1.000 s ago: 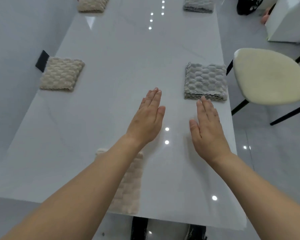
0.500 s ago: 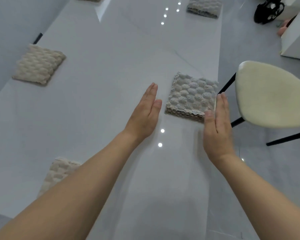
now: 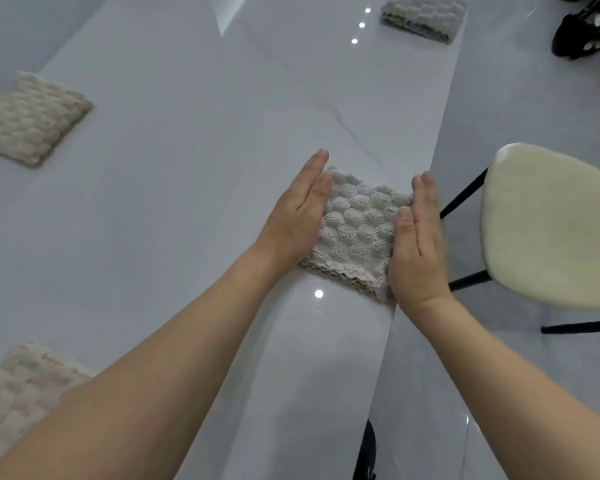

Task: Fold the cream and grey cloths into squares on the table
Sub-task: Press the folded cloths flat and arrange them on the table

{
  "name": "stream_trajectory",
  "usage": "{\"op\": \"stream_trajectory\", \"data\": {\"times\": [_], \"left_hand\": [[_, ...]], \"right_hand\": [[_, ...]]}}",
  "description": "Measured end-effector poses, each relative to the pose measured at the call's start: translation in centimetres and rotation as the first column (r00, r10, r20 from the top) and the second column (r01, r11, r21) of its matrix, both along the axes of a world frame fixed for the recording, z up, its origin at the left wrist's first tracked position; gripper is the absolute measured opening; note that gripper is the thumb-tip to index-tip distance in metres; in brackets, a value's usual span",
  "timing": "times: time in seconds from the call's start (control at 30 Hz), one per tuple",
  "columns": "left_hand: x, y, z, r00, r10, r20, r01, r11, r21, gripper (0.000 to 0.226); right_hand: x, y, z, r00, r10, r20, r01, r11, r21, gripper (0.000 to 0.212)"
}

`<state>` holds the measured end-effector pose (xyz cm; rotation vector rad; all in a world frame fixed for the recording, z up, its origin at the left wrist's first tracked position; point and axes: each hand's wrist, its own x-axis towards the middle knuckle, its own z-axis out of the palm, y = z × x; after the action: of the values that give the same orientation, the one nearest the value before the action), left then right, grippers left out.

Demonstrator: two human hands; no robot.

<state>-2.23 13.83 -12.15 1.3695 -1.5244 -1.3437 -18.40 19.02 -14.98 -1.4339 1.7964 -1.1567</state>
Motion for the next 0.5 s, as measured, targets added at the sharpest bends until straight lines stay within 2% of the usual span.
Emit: {"op": "stream_trajectory", "data": {"times": [0.13, 0.2, 0.33, 0.5], "left_hand": [[-0.5, -0.1, -0.4, 0.995, -0.014, 0.102, 0.018, 0.999, -0.042, 0.045], [-0.4, -0.4, -0.7, 0.977, -0.050, 0.209, 0.072, 0.993, -0.095, 0.046], [0.0, -0.8, -1.7, 0.848, -0.126, 0.515, 0.271, 0.938, -0.218, 0.048], [0.2, -1.4, -2.3, 0.741, -0.099, 0.664, 0.357, 0.896, -0.265, 0.051]], "right_hand": [[-0.2, -0.8, -1.0, 0.990, 0.085, -0.111, -0.080, 0.996, 0.049, 0.056], [-0.2, -0.9, -1.4, 0.980, 0.103, -0.167, -0.093, 0.993, 0.066, 0.058], [-0.4, -1.2, -1.6, 0.950, 0.140, -0.279, -0.113, 0.987, 0.113, 0.060], [-0.7, -1.3, -1.5, 0.914, 0.154, -0.375, -0.092, 0.980, 0.178, 0.062]]}}
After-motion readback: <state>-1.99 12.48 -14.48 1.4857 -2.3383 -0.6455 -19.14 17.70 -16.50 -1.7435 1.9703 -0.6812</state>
